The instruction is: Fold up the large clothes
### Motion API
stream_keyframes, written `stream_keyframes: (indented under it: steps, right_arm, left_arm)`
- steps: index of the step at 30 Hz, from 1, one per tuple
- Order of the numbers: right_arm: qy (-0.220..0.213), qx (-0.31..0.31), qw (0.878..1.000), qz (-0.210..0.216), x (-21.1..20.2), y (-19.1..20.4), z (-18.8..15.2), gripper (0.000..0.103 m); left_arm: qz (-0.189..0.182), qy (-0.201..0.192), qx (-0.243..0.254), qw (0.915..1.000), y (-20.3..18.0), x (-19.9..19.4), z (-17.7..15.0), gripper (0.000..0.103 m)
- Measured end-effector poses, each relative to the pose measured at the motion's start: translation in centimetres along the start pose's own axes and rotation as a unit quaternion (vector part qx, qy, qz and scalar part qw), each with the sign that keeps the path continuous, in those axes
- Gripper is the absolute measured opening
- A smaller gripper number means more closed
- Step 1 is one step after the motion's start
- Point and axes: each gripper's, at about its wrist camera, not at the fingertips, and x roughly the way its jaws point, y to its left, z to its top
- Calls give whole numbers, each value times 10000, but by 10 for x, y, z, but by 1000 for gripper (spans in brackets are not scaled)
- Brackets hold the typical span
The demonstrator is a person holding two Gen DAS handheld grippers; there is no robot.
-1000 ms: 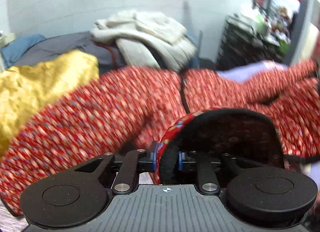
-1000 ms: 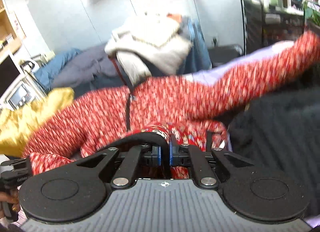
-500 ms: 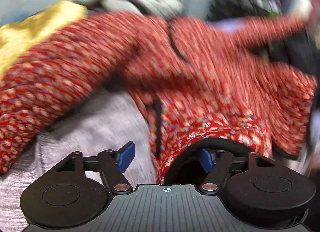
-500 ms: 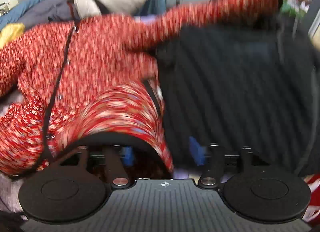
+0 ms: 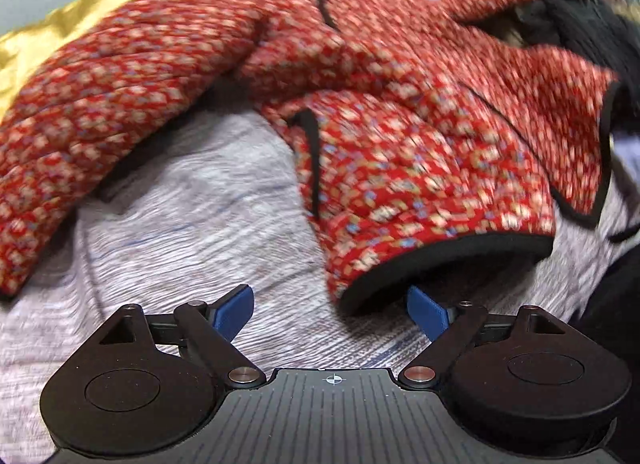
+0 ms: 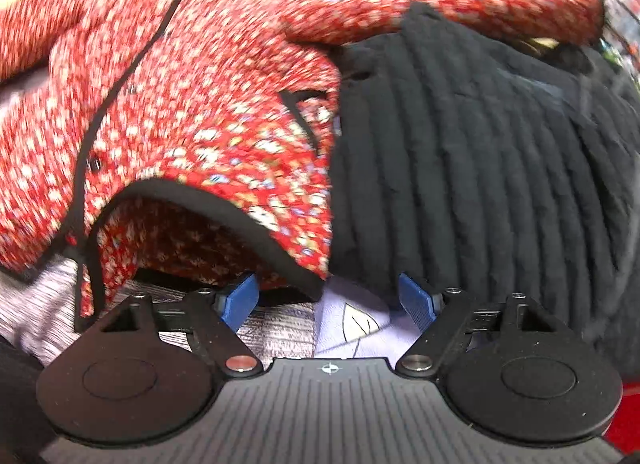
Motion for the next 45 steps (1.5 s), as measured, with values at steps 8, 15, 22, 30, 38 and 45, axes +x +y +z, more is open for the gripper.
stream_keyframes:
  steps: [8, 15, 22, 30, 38, 45]
  right_arm:
    - [59, 488, 9988, 32, 39, 7, 19, 30]
    - [-39, 1880, 9798, 681, 20, -25, 27, 10]
    - [-1028, 2011, 9688, 1021, -98, -42, 65, 8]
    - [-236, 1825, 9801, 749, -89, -29, 35, 8]
    - [1109, 1790, 9767, 423, 7, -7, -31, 14]
    - [676, 1672, 9829, 383, -42, -43, -25, 56]
  left_arm:
    - [529, -377, -169, 9977, -22, 37, 19, 103]
    - [803, -245, -354, 9958, -11, 38, 33, 56]
    - [566, -1101, -559, 9907, 25, -92, 83, 49]
    - [578, -126, -617, 9963, 22, -67, 25, 44]
    - [694, 540, -591, 9944, 9, -5, -29, 54]
    - [817, -272, -877, 9924, 40, -56, -27, 103]
